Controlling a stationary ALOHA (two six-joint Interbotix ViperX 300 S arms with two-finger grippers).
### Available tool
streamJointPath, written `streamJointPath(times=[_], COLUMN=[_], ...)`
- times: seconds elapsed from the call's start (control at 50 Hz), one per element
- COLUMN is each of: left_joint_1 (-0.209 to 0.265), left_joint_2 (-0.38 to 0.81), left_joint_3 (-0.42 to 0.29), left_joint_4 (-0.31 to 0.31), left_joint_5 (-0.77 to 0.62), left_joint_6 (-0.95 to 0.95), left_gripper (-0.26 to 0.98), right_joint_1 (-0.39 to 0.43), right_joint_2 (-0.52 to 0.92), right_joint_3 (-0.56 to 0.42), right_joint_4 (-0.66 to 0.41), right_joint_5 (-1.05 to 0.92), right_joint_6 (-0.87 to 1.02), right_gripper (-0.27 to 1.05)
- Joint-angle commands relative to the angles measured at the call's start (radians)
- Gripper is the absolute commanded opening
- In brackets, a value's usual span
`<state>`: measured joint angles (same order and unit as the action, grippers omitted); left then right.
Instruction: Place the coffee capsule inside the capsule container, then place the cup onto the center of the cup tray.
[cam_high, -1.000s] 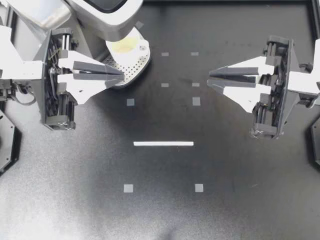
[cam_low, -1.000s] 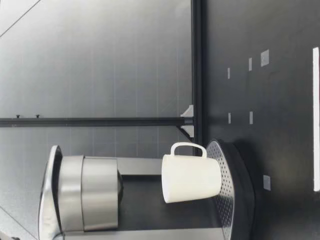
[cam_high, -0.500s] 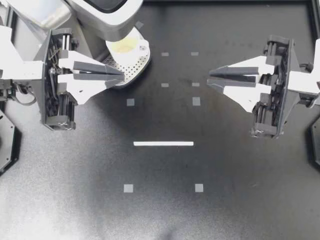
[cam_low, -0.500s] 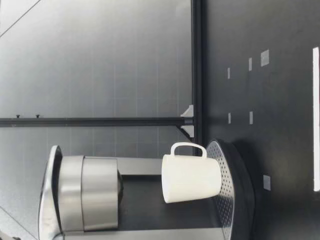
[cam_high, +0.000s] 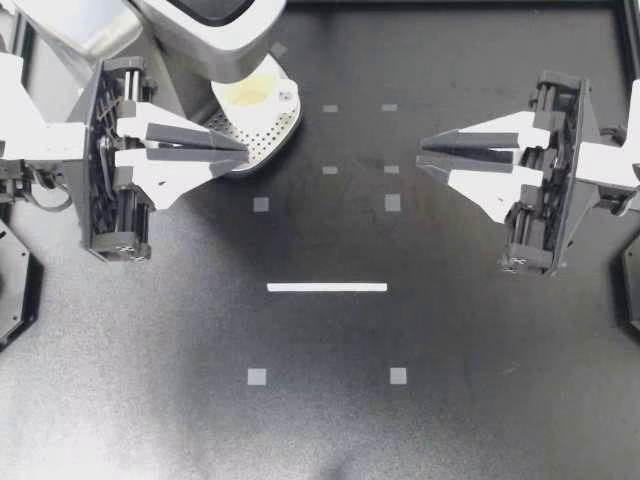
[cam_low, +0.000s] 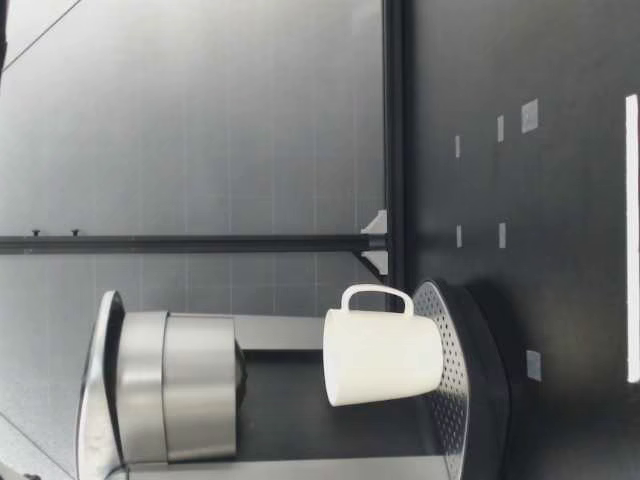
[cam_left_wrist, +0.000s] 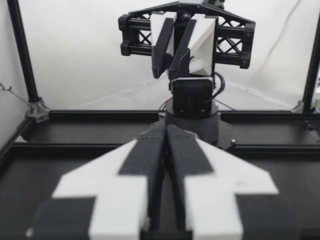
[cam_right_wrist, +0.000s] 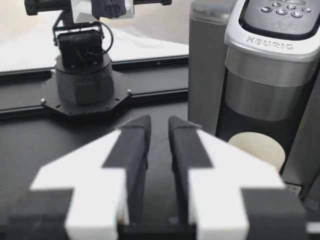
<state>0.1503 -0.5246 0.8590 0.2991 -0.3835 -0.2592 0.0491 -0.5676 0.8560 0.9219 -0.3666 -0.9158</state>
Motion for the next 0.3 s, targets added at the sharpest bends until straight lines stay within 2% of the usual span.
streamJointPath(times=[0.0,0.28], left_joint_1=[-0.002,-0.002], left_joint_2=[-0.006,-0.006], left_joint_3=[-0.015,-0.017], left_joint_4=[-0.002,-0.002], left_joint_5=[-0.009,-0.009], left_joint_6=[0.003,0.002], left_gripper=[0.12,0.12], right_joint_1=[0.003,0.005], right_joint_2=[-0.012,-0.008], right_joint_3=[-0.012,-0.012], right_joint_4=[-0.005,-0.003], right_joint_5=[-0.008,-0.003], right_joint_6=[0.002,0.002], right_gripper=[0.30,0.30])
